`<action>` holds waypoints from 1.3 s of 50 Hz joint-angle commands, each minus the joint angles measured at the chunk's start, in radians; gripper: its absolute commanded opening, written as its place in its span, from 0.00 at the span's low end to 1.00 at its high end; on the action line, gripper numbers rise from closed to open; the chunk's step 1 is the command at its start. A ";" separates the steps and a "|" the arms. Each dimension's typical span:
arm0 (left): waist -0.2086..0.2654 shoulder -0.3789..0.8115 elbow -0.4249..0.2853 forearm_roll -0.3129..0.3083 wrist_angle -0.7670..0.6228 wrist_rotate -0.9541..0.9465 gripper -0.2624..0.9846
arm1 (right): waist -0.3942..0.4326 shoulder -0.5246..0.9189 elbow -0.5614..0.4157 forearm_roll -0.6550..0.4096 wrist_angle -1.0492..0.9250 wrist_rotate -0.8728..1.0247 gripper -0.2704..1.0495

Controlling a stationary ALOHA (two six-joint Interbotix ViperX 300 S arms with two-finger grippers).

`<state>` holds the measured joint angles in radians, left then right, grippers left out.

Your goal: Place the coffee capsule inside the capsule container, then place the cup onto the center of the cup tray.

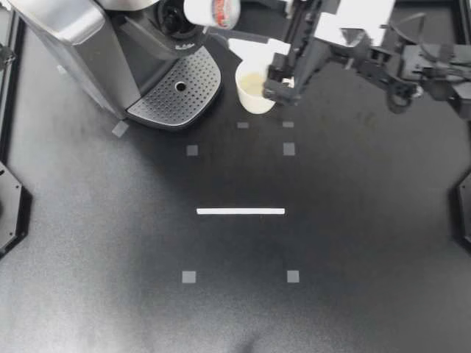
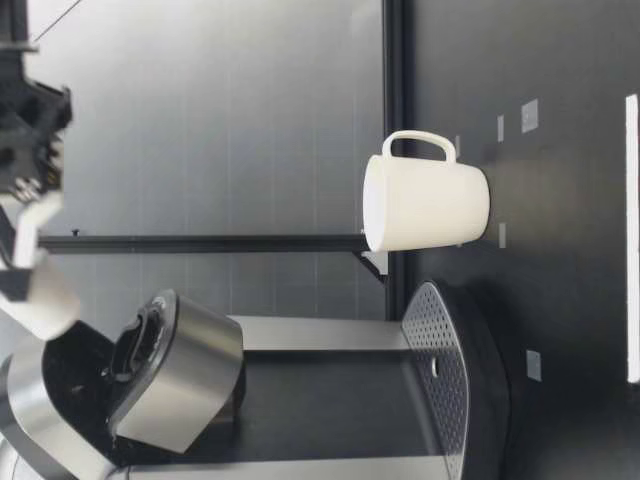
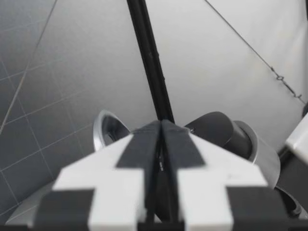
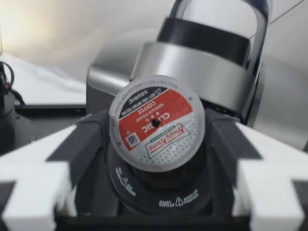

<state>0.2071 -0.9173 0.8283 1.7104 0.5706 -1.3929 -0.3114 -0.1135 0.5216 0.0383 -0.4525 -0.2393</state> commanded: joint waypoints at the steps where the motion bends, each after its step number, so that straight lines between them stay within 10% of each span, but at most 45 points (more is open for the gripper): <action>1: 0.003 0.005 -0.012 0.005 0.000 -0.002 0.31 | -0.012 0.003 -0.040 -0.002 0.003 0.000 0.61; 65: 0.002 0.006 0.008 0.006 0.005 0.005 0.31 | -0.034 0.144 -0.156 -0.014 0.097 -0.011 0.62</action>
<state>0.2071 -0.9158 0.8483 1.7119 0.5722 -1.3898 -0.3375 0.0430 0.3973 0.0261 -0.3543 -0.2500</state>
